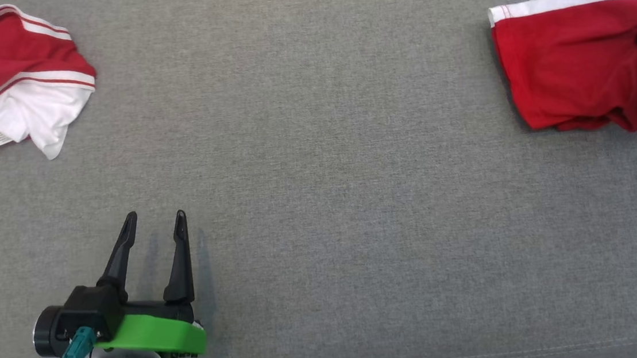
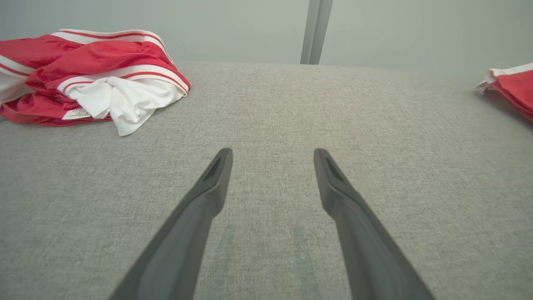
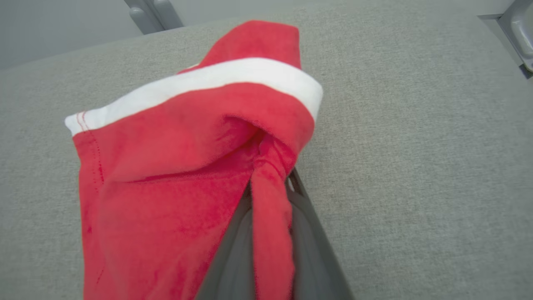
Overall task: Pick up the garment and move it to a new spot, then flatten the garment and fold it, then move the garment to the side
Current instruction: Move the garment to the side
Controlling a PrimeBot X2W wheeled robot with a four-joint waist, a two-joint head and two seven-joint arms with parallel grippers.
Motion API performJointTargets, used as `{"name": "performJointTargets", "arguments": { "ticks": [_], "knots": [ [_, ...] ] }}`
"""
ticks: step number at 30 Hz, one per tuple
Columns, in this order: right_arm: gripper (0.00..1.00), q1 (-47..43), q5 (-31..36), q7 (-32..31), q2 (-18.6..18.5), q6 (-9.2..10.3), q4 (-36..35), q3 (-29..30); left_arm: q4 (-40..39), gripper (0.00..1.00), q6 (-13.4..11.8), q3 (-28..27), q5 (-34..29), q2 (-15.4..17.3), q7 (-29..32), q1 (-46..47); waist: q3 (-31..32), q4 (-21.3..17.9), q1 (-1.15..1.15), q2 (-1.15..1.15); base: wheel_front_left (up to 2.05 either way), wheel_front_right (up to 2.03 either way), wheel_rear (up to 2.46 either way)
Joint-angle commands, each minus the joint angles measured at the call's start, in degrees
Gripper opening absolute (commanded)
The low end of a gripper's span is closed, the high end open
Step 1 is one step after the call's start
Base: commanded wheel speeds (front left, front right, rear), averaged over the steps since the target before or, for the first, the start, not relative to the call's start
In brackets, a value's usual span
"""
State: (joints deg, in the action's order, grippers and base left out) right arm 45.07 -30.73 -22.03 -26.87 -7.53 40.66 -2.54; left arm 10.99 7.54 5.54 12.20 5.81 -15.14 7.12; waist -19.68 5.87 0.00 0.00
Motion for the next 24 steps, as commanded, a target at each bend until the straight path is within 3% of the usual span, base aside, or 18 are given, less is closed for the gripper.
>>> {"name": "performJointTargets", "arguments": {
  "ticks": [1,11,16,24],
  "knots": [
    [0.0,1.7,1.8,0.2,-0.4,0.08,0.0,0.9,-1.2,1.0,-0.1,0.0,0.5,0.7,0.0,1.4,-4.0,-4.5,0.0,0.0,0.0,0.0,0.0],
    [0.0,2.6,8.8,2.7,-0.9,0.08,0.9,9.7,-4.0,1.0,-0.1,3.3,0.6,3.4,0.0,4.2,-9.2,-10.8,0.0,0.0,0.0,0.0,0.0],
    [0.0,3.0,13.1,2.8,-1.9,0.08,0.4,12.6,-4.3,1.0,-0.1,3.9,0.6,4.1,0.0,4.9,-10.4,-10.3,0.0,0.0,0.0,0.0,0.0],
    [0.0,5.1,23.7,2.8,-6.4,0.09,-2.2,16.2,-3.3,1.0,-0.1,3.8,0.2,5.2,0.0,5.1,-11.2,-5.9,0.0,0.0,0.0,0.0,0.0]
  ]
}}
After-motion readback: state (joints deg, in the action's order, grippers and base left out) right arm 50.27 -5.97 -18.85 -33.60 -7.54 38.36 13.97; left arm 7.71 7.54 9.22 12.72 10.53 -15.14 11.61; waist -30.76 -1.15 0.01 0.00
